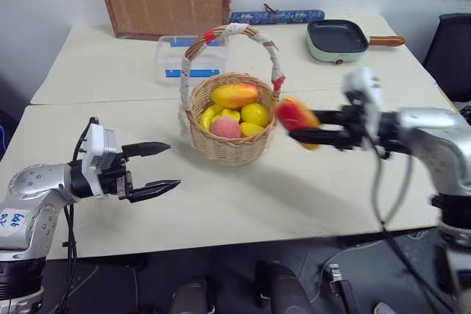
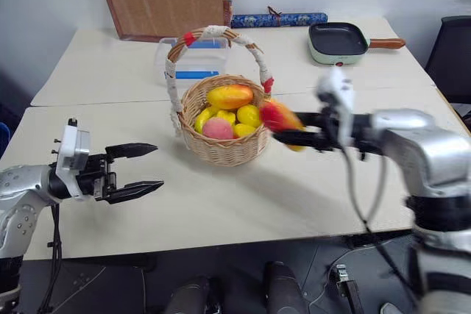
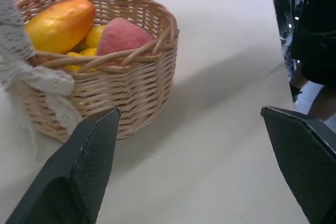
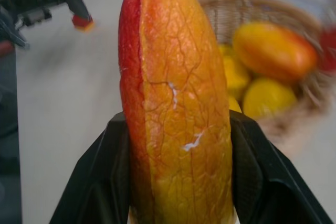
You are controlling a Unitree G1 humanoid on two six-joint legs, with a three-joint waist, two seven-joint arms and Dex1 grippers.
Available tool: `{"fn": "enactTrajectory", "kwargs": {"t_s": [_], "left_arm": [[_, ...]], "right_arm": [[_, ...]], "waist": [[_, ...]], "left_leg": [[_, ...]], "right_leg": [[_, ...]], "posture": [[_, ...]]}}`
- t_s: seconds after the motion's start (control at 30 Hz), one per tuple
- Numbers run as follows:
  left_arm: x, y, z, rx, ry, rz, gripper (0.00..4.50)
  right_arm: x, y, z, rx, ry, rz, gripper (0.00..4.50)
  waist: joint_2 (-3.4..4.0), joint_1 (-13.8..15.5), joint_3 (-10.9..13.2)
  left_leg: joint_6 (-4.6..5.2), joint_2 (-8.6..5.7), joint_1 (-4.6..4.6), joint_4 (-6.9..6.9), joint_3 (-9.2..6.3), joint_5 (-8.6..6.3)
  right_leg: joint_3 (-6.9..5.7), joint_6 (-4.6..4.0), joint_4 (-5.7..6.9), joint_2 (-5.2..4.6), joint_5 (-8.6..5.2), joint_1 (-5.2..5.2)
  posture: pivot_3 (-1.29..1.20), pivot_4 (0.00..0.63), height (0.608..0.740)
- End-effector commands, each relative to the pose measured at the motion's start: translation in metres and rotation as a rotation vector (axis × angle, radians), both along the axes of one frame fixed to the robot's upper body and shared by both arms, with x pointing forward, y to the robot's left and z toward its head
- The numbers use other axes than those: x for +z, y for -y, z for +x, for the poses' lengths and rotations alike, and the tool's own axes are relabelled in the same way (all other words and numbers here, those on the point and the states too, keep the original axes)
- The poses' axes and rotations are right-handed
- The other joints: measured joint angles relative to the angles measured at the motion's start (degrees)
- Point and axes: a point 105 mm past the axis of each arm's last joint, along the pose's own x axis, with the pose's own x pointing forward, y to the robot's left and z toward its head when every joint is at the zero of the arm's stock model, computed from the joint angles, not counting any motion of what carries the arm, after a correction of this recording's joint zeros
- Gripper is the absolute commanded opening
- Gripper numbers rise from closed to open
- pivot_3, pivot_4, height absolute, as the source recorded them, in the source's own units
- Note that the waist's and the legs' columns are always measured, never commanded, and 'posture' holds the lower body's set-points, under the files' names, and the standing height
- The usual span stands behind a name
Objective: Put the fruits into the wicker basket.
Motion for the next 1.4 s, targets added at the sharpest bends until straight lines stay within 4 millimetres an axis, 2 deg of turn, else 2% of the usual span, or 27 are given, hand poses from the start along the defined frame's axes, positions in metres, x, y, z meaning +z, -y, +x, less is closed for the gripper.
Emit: {"fn": "enactTrajectory", "kwargs": {"t_s": [0.03,0.13,0.23,0.37,0.43,0.53,0.63,0.7,0.8,0.83,0.9,1.0,1.1,1.2,1.4], "left_arm": [[0.004,-0.002,-0.005,0.021,0.018,-0.028,4.50],[0.002,-0.001,-0.006,0.031,0.013,-0.037,4.50],[0.002,-0.001,-0.005,0.038,0.017,-0.045,4.50],[0.002,0.000,-0.004,0.038,0.022,-0.049,4.50],[0.003,0.001,-0.003,0.037,0.025,-0.050,4.50],[0.004,0.001,-0.003,0.037,0.028,-0.049,4.50],[0.007,-0.002,-0.001,0.045,0.041,-0.051,4.50],[0.011,-0.003,-0.001,0.057,0.054,-0.067,4.50],[0.015,-0.006,-0.001,0.069,0.058,-0.082,4.50],[0.015,-0.006,-0.001,0.071,0.056,-0.083,4.50],[0.016,-0.008,0.000,0.074,0.046,-0.091,4.50],[0.020,-0.010,0.002,0.091,0.040,-0.106,4.50],[0.028,-0.008,0.004,0.090,0.043,-0.129,4.50],[0.031,-0.006,0.004,0.081,0.039,-0.134,4.50],[0.028,-0.001,-0.001,0.062,0.029,-0.128,4.50]], "right_arm": [[0.019,-0.023,0.020,-0.091,0.040,0.052,1.94],[0.014,-0.038,0.032,-0.134,0.056,0.025,1.94],[0.014,-0.045,0.040,-0.169,0.082,0.030,2.93],[0.023,-0.041,0.042,-0.182,0.193,0.031,4.34],[0.031,-0.032,0.026,-0.100,0.232,0.096,4.43],[0.031,-0.009,-0.002,0.024,0.273,0.183,4.43],[0.016,0.034,-0.018,0.050,0.314,0.225,4.43],[0.000,0.069,-0.019,-0.010,0.326,0.240,4.43],[-0.017,0.115,-0.005,-0.161,0.394,0.218,4.43],[-0.024,0.126,0.000,-0.180,0.385,0.207,4.43],[-0.031,0.137,0.010,-0.198,0.397,0.192,4.43],[-0.025,0.128,0.030,-0.150,0.425,0.186,4.43],[-0.010,0.094,0.053,-0.021,0.412,0.177,4.43],[0.000,0.068,0.064,0.079,0.368,0.164,4.43],[-0.002,0.023,0.082,0.149,0.221,0.128,4.43]], "waist": [[-0.01,0.19,-0.01],[-0.05,0.29,-0.03],[-0.15,0.16,-0.09],[-0.14,0.05,-0.09],[-0.15,0.12,-0.09],[-0.16,0.39,-0.10],[-0.17,0.46,-0.10],[-0.18,0.46,-0.10],[-0.19,0.16,-0.10],[-0.19,-0.15,-0.10],[-0.19,-0.47,-0.10],[-0.09,-1.46,-0.05],[-0.06,-2.20,-0.02],[-0.05,-2.38,-0.02],[-0.05,-1.62,-0.02]], "left_leg": [[0.00,0.00,-0.13,0.06,0.00,0.00],[0.09,0.01,-0.78,0.56,-0.16,-0.06],[0.28,-0.10,-0.88,0.71,-0.22,-0.18],[0.35,-0.11,-0.88,0.71,-0.02,-0.19],[0.34,-0.07,-0.87,0.71,-0.03,-0.19],[0.30,-0.03,-0.87,0.66,-0.06,-0.22],[0.38,-0.06,-0.87,0.66,-0.07,-0.29],[0.43,-0.10,-0.85,0.67,-0.07,-0.32],[0.51,-0.28,-0.74,0.70,0.08,-0.30],[0.52,-0.36,-0.67,0.70,0.18,-0.29],[0.53,-0.37,-0.51,0.70,0.35,-0.24],[0.43,-0.19,-0.32,0.69,0.40,-0.18],[0.34,0.04,-0.17,0.67,0.48,-0.19],[0.21,0.23,-0.09,0.62,0.47,-0.23],[0.14,0.28,-0.14,0.62,0.44,-0.34]], "right_leg": [[-0.02,0.00,0.05,0.00,0.00,-0.13],[-0.22,0.00,0.33,0.06,0.01,-0.41],[-0.29,0.08,0.27,-0.01,0.05,-0.39],[-0.29,0.17,0.07,-0.02,0.10,-0.37],[-0.30,0.17,0.09,0.02,0.10,-0.38],[-0.45,0.17,0.06,0.07,0.10,-0.31],[-0.49,0.21,-0.05,0.05,0.12,-0.24],[-0.48,0.27,-0.12,0.03,0.15,-0.20],[-0.42,0.29,-0.14,-0.03,0.16,-0.15],[-0.36,0.28,-0.15,-0.03,0.16,-0.14],[-0.21,0.26,-0.16,-0.04,0.17,-0.13],[-0.11,0.19,-0.04,-0.02,0.13,-0.14],[-0.06,0.16,0.10,0.06,0.14,-0.14],[-0.08,0.05,0.47,0.15,0.09,-0.15],[-0.14,-0.01,0.42,0.19,0.05,-0.15]], "posture": [[0.00,0.150,0.740],[0.00,0.150,0.740],[0.00,0.150,0.740],[0.00,0.150,0.740],[0.00,0.150,0.740],[0.00,0.150,0.740],[0.00,0.150,0.740],[0.00,0.150,0.740],[0.00,0.150,0.740],[0.00,0.150,0.740],[0.00,0.150,0.740],[0.00,0.150,0.740],[0.00,0.150,0.740],[0.00,0.150,0.740],[0.00,0.150,0.740]]}}
